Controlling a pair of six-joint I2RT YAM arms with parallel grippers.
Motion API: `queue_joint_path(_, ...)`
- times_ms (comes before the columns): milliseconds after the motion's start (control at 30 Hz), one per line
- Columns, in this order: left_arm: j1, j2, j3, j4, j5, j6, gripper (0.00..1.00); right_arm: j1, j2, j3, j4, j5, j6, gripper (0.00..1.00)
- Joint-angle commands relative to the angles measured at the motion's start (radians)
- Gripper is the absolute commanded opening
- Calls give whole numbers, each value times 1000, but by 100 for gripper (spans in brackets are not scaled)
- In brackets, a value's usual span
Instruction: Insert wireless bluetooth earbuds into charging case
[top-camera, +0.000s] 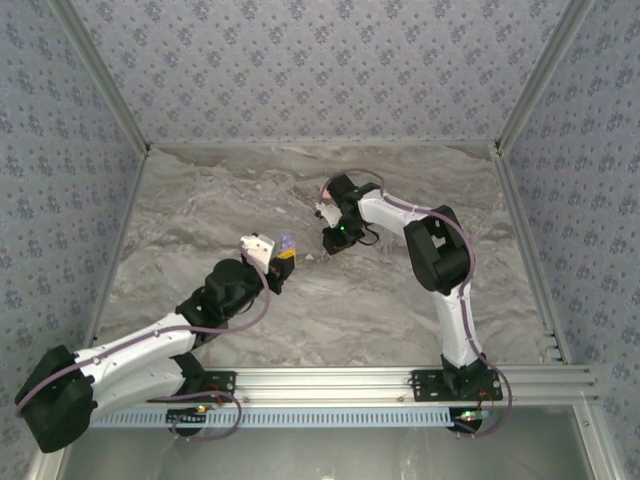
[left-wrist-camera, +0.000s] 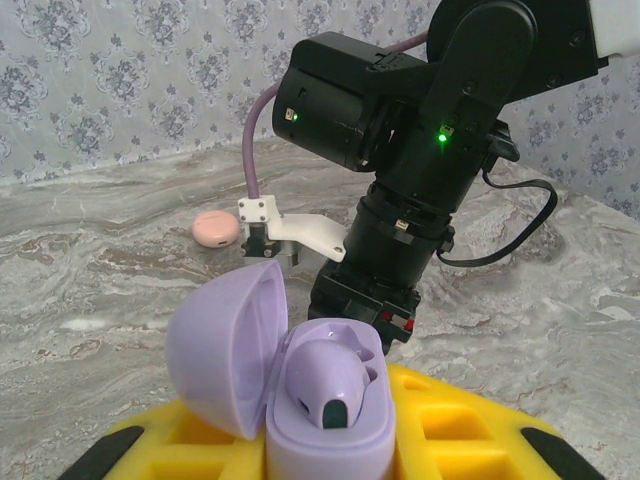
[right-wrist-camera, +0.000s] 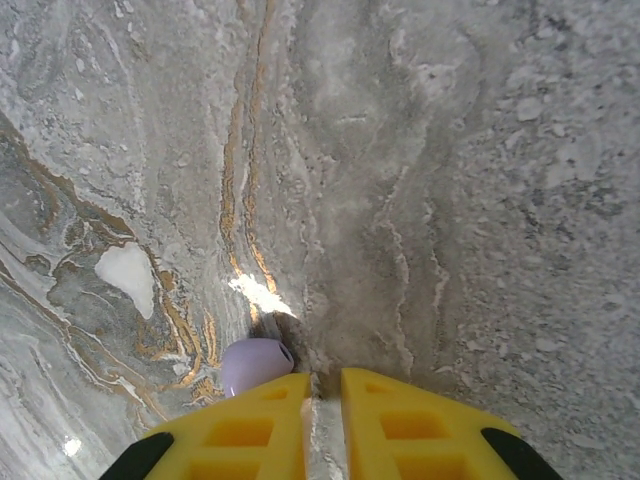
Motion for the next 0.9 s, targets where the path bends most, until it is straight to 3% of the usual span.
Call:
queue_joint_path(0,-2,-2,25,29,12,5,25,11,-21,-6,-67,13,-8,17)
queue_joint_path(467,-2,3,39,21,20,8,25,36,-110,-13,-47,43,50,32)
queue_joint_path(700,-2,8,41,20,21,10,25,59,-68,41,-62,68,96,46)
queue_joint_path(867,-2,8,42,19,22,8,25,76,-42,66,-67,103,200,49)
